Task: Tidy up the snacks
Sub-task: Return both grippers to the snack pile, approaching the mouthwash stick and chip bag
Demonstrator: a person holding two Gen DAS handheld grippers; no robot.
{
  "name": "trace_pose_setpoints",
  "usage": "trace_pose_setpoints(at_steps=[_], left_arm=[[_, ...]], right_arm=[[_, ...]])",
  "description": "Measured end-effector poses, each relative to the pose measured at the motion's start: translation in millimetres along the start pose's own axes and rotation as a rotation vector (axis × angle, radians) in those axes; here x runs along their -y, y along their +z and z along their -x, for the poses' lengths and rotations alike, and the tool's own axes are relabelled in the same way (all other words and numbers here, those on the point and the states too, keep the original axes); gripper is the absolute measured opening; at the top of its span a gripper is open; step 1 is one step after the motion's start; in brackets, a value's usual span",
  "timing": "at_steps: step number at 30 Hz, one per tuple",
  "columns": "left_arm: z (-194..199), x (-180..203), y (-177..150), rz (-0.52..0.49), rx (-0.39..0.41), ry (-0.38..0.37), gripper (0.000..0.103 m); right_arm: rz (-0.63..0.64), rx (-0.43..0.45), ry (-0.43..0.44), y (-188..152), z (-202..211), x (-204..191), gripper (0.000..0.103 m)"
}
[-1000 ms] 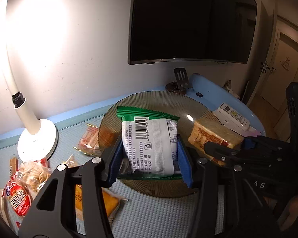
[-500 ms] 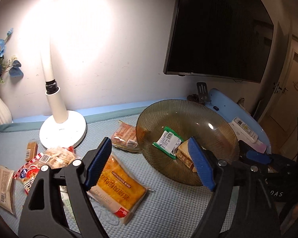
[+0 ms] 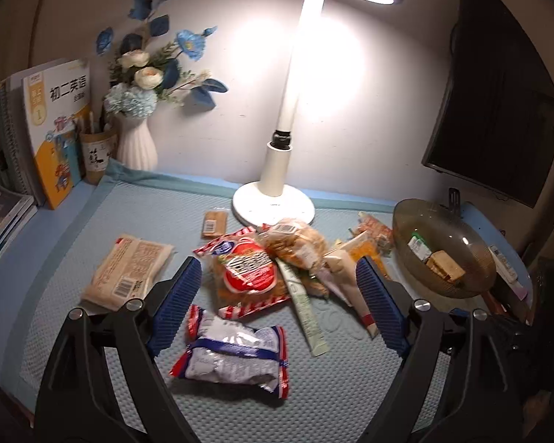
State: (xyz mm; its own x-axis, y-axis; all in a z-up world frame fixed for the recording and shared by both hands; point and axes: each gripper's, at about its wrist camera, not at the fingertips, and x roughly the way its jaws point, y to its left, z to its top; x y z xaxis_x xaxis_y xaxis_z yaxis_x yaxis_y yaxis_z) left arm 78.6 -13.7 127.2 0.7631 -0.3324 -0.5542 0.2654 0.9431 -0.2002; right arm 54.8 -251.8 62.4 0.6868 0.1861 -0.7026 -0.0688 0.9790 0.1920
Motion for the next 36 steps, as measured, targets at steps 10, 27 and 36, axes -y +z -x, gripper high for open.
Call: trace_pose_setpoints(at_steps=[10, 27, 36], left_arm=[[-29, -90, -76, 0.134, -0.111, 0.181, 0.089], [-49, -117, -99, 0.245, -0.143, 0.200, 0.095], [-41, -110, -107, 0.239, -0.180, 0.136, 0.090]], right_arm=[[0.028, 0.002, -0.029, -11, -54, -11, 0.089], [0.039, -0.019, -0.083, -13, -68, -13, 0.098], [0.123, 0.172, -0.239, -22, -34, -42, 0.073]])
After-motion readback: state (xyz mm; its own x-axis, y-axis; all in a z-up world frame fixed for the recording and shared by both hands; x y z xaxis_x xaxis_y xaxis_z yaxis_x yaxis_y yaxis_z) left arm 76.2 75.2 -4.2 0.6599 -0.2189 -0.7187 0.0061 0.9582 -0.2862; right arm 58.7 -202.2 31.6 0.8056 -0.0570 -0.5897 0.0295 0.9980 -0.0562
